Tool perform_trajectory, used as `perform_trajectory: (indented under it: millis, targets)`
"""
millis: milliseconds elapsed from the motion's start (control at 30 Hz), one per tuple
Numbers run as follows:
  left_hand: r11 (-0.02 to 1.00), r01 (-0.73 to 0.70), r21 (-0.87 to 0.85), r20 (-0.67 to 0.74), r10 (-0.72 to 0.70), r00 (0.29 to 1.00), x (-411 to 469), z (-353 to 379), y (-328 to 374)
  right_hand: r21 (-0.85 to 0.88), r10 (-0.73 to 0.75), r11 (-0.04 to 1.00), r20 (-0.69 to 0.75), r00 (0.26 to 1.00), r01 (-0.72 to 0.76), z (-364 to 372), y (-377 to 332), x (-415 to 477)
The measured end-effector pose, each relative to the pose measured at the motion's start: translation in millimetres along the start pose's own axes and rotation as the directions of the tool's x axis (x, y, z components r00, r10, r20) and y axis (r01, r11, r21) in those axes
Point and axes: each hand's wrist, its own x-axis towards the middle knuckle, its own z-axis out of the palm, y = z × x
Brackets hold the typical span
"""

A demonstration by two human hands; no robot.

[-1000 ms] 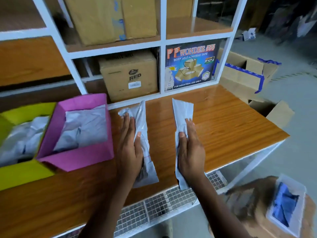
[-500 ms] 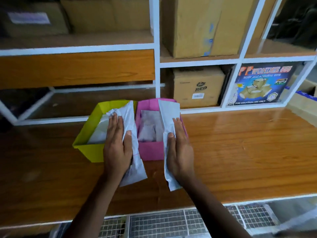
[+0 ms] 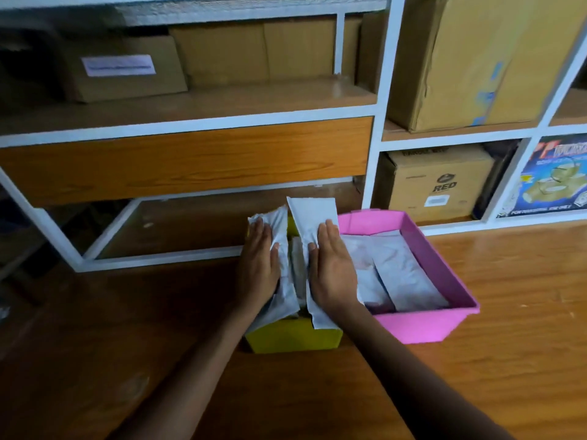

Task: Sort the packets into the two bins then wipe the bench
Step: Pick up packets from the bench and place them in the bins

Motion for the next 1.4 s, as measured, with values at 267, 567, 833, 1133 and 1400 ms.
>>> perform_trajectory:
  millis: [267,567,833,1133,1400]
  targets:
    - [0.96,0.144,0.239,0.489,-0.247,0.837,15.9,55.0,-29.0,-0.272,0.174,0.961,0.427,0.887,-0.058,66.9,33.0,39.4]
    - [0.927,-0.245,0.285,0.871,-0.144,0.47,33.1,69.5,-64.1,-0.367,0.15,0.885,0.807,0.571,0.287,71.8,55.2,66.8]
    - [0.898,-0.209,0.387,0.855,-0.265,0.445,33.2,83.7,-62.4,-0.422,0.229,0.883,0.771,0.595,0.207,109.4,67.1,48.3]
    - [0.929,-0.142,0.341,0.852,-0.242,0.464,36.2,75.3,-56.2,-0.369,0.243,0.925,0.751,0.614,0.085,112.2,71.7,46.2]
    - [0.991,0.042,0.128,0.832,-0.13,0.54,48.0,41.0,-48.2,-0.311,0.207,0.949,0.753,0.625,0.06,73.3,48.3,52.6]
